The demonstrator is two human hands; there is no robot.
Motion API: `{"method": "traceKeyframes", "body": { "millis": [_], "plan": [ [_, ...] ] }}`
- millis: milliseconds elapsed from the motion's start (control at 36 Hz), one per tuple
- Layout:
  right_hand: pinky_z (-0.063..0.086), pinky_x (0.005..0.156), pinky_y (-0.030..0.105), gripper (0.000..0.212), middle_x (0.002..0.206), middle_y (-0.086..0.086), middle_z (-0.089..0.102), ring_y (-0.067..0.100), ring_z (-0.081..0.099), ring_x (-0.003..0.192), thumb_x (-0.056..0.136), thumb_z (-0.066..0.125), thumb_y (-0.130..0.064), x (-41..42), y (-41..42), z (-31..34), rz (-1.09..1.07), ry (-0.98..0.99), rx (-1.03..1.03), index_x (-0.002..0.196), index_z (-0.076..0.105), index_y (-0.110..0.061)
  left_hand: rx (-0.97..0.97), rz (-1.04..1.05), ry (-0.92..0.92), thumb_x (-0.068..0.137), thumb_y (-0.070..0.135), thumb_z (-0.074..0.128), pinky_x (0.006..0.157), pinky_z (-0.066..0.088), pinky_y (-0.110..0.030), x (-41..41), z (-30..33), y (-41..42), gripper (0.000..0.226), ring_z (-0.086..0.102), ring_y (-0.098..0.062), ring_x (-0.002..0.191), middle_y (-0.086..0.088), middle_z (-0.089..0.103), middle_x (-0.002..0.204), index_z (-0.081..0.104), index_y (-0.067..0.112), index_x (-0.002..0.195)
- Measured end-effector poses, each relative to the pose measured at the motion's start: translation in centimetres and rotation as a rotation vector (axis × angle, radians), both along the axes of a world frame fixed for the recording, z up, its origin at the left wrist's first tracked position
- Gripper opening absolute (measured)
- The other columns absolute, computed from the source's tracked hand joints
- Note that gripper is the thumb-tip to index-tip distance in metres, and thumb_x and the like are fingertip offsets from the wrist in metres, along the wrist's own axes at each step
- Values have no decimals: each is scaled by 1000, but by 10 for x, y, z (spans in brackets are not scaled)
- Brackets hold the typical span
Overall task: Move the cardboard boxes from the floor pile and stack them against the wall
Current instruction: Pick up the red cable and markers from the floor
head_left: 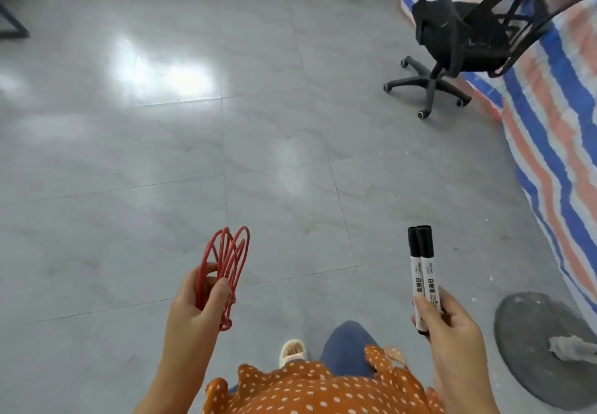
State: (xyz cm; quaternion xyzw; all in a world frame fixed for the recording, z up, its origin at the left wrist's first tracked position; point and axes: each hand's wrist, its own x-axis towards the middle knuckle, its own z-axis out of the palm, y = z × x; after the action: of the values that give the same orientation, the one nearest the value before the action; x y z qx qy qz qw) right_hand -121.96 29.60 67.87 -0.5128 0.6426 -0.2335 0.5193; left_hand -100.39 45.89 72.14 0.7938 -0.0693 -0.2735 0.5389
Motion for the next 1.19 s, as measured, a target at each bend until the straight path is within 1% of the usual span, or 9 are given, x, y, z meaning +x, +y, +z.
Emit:
{"method": "traceKeyframes", "body": {
  "millis": [111,194,389,556,694,833,972,1111,1194],
  "plan": [
    [50,88,41,41,110,11,62,23,53,95,92,58,-23,38,-25,-1,101,27,-23,130,57,-9,9,79,8,94,5,52,65,54,-52,22,-3,-4,20,59,-32,72,-16,61,76,57,24,97],
    [47,84,38,42,112,14,60,22,50,95,92,58,-22,70,-50,-4,167,35,-25,131,56,-8,3,151,18,94,7,52,60,53,-44,40,-7,-14,17,58,-27,69,-14,60,74,57,23,98],
    [43,67,24,32,85,2,52,18,47,79,93,59,-20,156,-132,-9,315,3,-57,119,61,-3,-8,298,4,96,11,51,59,51,-33,99,-12,-72,16,60,-24,74,-10,61,82,54,26,97],
    [44,72,28,21,78,1,57,16,51,73,91,61,-17,239,-217,10,405,-82,-79,111,66,-11,-45,385,-44,96,12,51,52,51,-24,159,2,-135,15,58,-16,66,-11,60,76,57,26,95],
    [42,68,23,22,76,-3,54,12,48,71,92,60,-14,300,-271,13,470,-138,-72,113,65,-13,-57,442,-52,95,12,52,59,55,-40,203,3,-183,13,60,-26,73,-14,60,79,57,24,96],
    [43,70,24,19,75,-1,54,15,50,72,91,61,-13,352,-308,13,537,-139,-36,109,64,-16,-38,479,-70,96,13,50,56,50,-27,243,7,-214,14,59,-21,73,-8,60,79,55,26,93],
    [42,68,27,11,72,0,52,16,47,69,92,60,-12,412,-336,11,595,-128,-11,98,65,-19,-11,529,-55,96,16,50,55,51,-28,294,3,-239,12,60,-23,72,-11,62,81,55,27,92],
    [42,70,25,14,75,-2,54,14,49,70,91,60,-12,486,-361,5,600,-147,-20,104,64,-17,-1,556,-53,96,19,50,59,51,-28,364,-8,-264,12,62,-22,78,-6,63,86,55,29,92],
    [42,69,25,14,73,0,54,17,48,70,91,60,-12,540,-376,1,585,-160,-31,98,65,-23,5,553,-62,96,20,51,57,49,-26,421,-15,-281,7,62,-20,75,-5,64,86,55,25,98]
  ]
}}
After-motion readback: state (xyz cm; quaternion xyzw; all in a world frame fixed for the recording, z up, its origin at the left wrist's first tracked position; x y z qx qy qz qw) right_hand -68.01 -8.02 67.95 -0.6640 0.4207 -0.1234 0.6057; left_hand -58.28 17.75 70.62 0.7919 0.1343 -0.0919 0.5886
